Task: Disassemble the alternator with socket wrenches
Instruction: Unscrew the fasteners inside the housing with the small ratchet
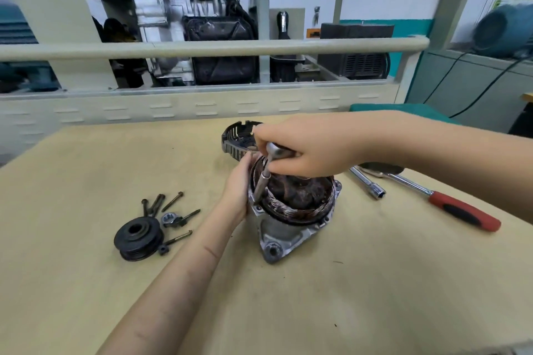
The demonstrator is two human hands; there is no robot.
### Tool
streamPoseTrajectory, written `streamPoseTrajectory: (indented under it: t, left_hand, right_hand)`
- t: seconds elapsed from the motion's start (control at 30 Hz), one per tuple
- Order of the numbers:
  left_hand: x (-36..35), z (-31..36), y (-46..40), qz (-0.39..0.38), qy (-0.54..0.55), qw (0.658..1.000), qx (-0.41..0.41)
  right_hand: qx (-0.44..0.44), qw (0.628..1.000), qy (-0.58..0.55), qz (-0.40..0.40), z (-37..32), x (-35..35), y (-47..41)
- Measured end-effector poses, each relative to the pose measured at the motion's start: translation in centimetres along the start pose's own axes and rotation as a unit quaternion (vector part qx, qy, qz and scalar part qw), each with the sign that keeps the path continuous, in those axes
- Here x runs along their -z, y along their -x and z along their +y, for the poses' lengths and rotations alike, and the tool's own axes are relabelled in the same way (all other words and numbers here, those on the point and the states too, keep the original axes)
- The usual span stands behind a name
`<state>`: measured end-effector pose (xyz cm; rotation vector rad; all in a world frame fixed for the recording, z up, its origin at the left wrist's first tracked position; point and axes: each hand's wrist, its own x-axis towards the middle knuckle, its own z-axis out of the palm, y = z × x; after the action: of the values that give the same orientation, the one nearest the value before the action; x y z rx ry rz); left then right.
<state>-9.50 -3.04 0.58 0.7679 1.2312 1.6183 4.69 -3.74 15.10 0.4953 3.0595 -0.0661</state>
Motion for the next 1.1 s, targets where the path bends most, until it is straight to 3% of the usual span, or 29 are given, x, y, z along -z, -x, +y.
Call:
streamPoseTrajectory:
  t: [0.07,0.13,0.23,0.3,0.4,0.53,0.73,0.87,1.1]
  left_hand:
    - [-0.5,0.5,1.4,0.0,-0.027,0.999,-0.024]
    - [-0.5,1.1,2.4,0.019,-0.123,0.989,-0.082]
    - [0.8,2.0,4.7,0.07,-0.258,0.925,-0.269]
    - [1.6,2.7,6.3,-0.012,-0.313,0.886,-0.343]
    - [1.7,3.1,7.7,-0.127,-0.421,0.847,-0.299]
    - [1.0,3.4,7.7,-0.072,-0.454,0.835,-0.303]
    - [0.6,2.8,7.6,-0.003,-0.446,0.829,-0.339]
    - [0.3,2.7,7.7,0.022,-0.438,0.814,-0.382]
    - [0.7,3.3,7.6,-0.001,-0.44,0.82,-0.366]
  right_hand:
    - [-0.023,1.0,0.015,-0.007,0.2,-0.1,0.4]
    - [-0.04,0.999,0.019,-0.006,0.4,-0.1,0.6]
    - [-0.041,0.999,0.009,0.002,0.2,-0.3,0.8]
    - [-0.048,0.999,-0.009,-0.009,0.1,-0.2,0.8]
    - [-0.049,0.998,-0.012,-0.039,-0.2,0.1,0.8]
    - [-0.04,0.998,0.023,-0.05,-0.1,0.6,1.8]
    - [-0.088,0.991,0.076,0.072,0.7,-0.4,3.3]
    - [-0.12,0.988,0.017,0.098,-0.4,-1.2,2.7]
    - [-0.052,0.995,0.079,0.032,0.7,0.3,3.0]
